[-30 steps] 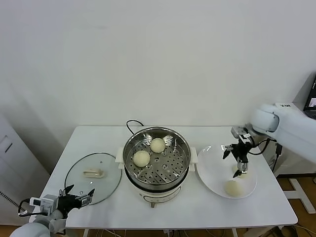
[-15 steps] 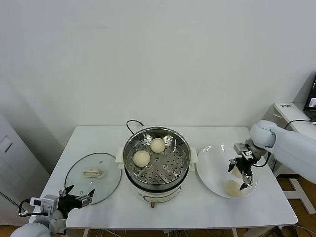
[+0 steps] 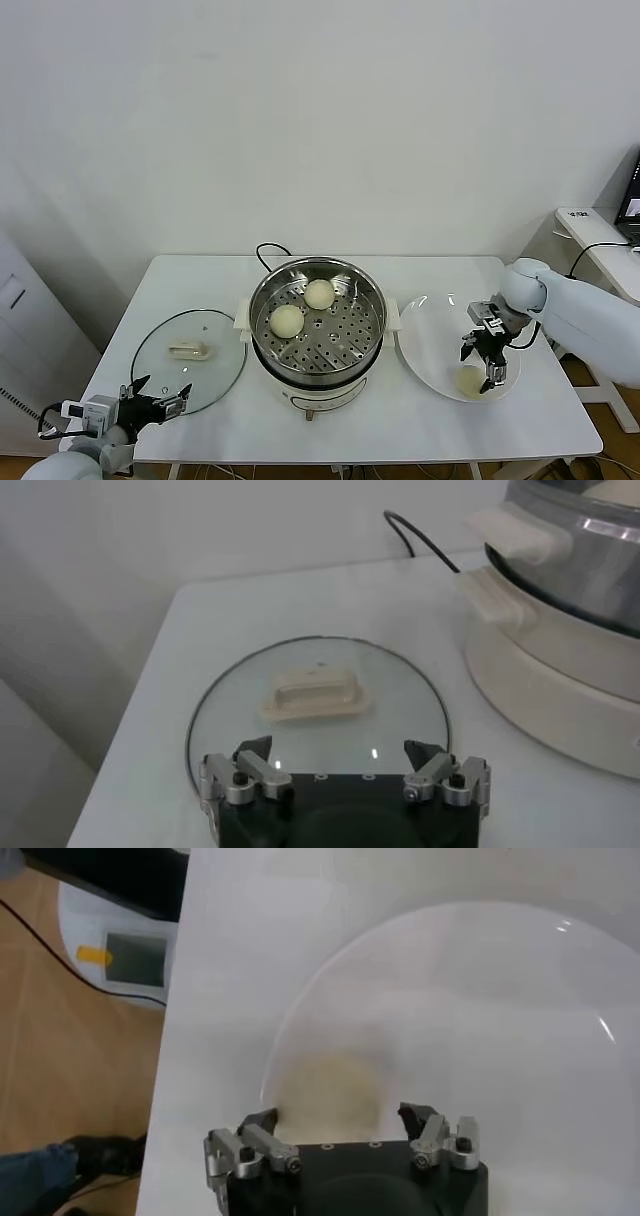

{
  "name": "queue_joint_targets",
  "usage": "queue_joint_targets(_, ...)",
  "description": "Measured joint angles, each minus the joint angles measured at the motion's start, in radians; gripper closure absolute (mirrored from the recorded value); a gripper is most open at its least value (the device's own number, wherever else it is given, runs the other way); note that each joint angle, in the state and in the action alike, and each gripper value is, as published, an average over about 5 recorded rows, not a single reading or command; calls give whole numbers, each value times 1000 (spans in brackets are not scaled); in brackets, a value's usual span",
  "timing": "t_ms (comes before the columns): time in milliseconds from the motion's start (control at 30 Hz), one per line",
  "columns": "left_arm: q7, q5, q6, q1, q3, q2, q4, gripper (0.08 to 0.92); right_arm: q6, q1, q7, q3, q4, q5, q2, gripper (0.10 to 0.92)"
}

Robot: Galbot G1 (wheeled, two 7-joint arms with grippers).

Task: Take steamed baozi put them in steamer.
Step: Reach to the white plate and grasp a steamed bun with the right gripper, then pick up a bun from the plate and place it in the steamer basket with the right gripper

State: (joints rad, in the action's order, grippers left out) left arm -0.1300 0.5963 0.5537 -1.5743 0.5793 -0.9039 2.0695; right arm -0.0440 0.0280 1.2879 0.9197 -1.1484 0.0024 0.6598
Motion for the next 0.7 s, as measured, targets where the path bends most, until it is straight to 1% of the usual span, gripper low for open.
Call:
queue_joint_targets(167, 0, 0, 1, 0, 0, 0, 0, 177, -6, -9, 7, -6, 4, 3, 2, 510)
queue_joint_targets(267, -1, 0, 2, 1, 0, 1, 0, 177, -9, -9, 11, -8, 4, 8, 1, 544)
queue_joint_targets(500, -2, 0, 4, 4, -1, 5, 0, 177, -3, 29, 20, -3, -6, 29, -9, 550)
queue_joint_targets(700, -2, 0, 9, 9, -7, 10, -5, 177, 42, 134, 35, -4, -8, 45, 4, 550)
